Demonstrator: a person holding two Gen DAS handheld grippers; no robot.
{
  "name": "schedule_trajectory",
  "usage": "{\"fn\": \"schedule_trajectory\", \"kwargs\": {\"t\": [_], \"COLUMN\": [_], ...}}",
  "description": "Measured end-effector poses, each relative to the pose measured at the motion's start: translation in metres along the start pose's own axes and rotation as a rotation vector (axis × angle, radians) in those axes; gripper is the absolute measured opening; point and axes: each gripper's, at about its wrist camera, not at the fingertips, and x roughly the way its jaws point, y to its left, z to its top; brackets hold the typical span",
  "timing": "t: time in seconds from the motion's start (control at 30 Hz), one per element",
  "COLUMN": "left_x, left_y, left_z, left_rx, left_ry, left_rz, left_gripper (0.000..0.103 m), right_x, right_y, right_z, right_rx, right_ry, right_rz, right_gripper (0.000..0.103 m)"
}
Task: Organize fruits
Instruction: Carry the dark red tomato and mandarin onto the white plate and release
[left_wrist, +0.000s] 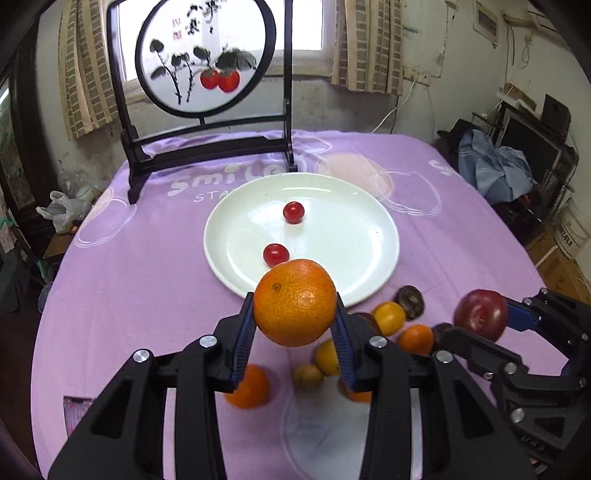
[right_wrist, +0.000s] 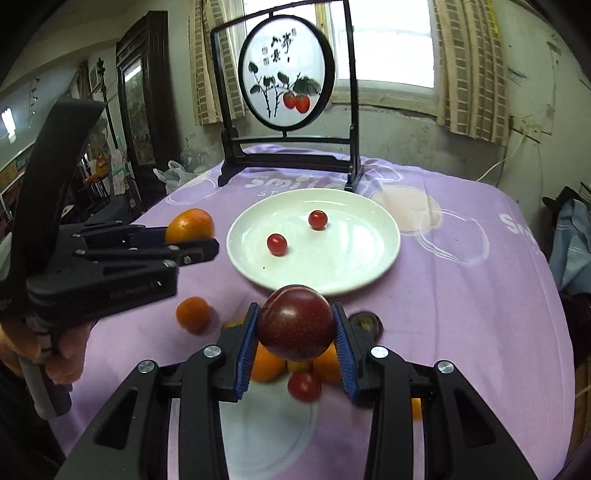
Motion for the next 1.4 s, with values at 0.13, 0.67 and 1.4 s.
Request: {"fn": "schedule_trajectory", "kwargs": {"t": [0.13,0.67,1.4], "left_x": [0.047,0.152,0.004], "left_y": [0.010,0.051,0.001], "left_z": [0.017,0.050,-0.064], "left_rx": [-0.016,-0.108,-0.047], "left_ry": [0.066,0.194,-0.010], "left_rz": [0.033,0.139,0.139], "left_gripper": [0.038,0.042,0.083], "right_x": [0.051,0.147,0.006], "right_y": [-0.003,-0.012,-0.055], "right_z": [0.021,0.036,-0.050], "right_rx": [-0.011,0.020,0.098], "right_ry": [0.068,0.217,0.089], "right_rz": [-0.024,-0.050,-0.147], "right_gripper": [0.039,0.040,0.062]}}
